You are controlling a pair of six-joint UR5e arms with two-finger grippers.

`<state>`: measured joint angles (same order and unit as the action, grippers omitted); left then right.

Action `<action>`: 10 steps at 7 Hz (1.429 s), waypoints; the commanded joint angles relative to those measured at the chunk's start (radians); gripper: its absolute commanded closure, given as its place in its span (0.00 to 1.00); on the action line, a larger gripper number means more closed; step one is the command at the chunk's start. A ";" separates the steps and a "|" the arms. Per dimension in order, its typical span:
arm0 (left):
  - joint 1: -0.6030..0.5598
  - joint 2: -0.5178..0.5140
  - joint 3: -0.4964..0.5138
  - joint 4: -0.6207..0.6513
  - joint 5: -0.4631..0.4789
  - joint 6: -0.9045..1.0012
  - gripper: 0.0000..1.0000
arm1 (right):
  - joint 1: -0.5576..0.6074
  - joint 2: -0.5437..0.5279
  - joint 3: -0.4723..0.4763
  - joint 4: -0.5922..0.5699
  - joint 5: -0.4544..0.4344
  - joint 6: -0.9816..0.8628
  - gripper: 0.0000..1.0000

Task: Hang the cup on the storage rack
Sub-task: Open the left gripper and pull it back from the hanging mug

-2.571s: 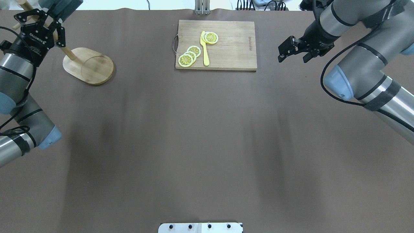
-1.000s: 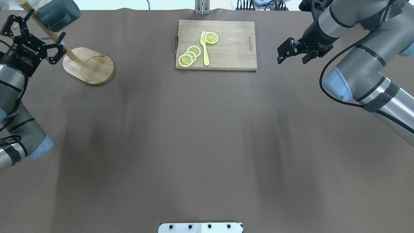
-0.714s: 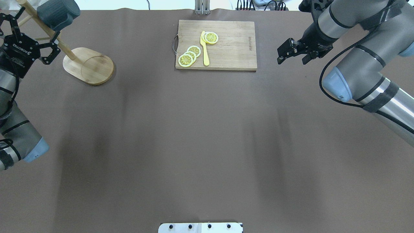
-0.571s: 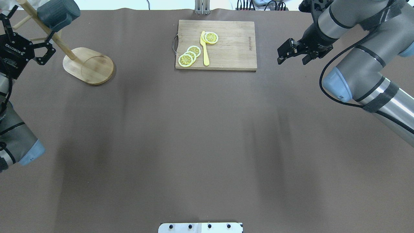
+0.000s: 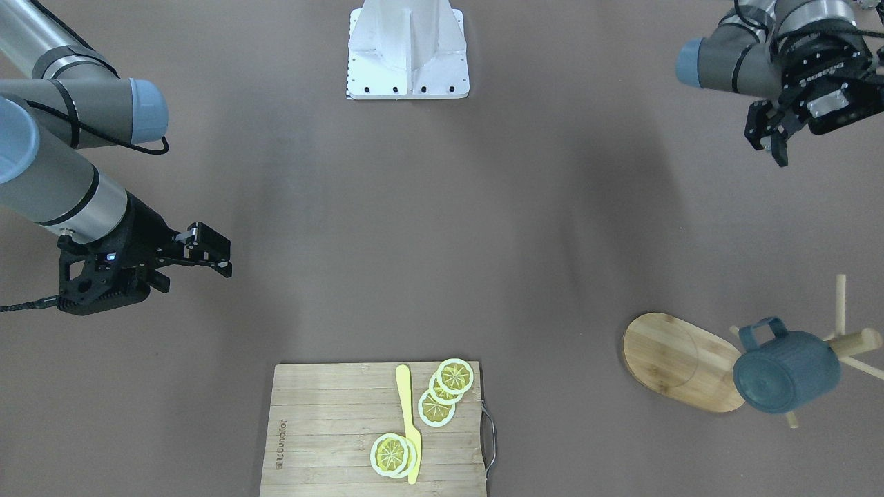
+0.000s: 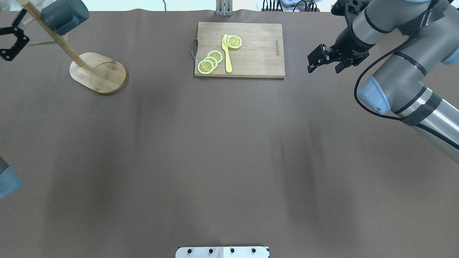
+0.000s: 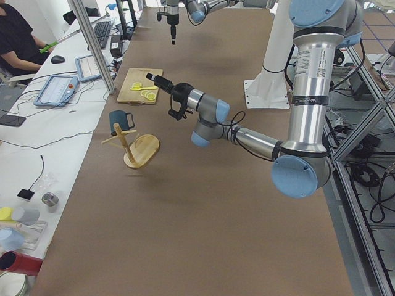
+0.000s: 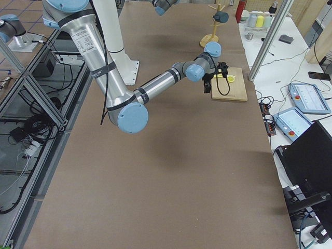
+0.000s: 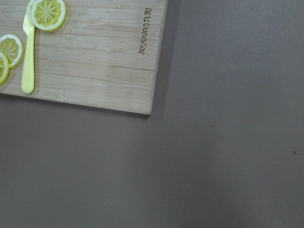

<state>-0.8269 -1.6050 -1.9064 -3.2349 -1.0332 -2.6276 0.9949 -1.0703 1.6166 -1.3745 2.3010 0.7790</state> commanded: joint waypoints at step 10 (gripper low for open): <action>-0.509 -0.061 -0.039 0.437 0.010 1.966 0.02 | -0.001 -0.017 -0.006 0.000 -0.008 -0.001 0.01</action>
<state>-1.2881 -1.6723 -1.9574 -2.9066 -1.0231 -0.8348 0.9940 -1.0878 1.6112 -1.3744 2.2933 0.7777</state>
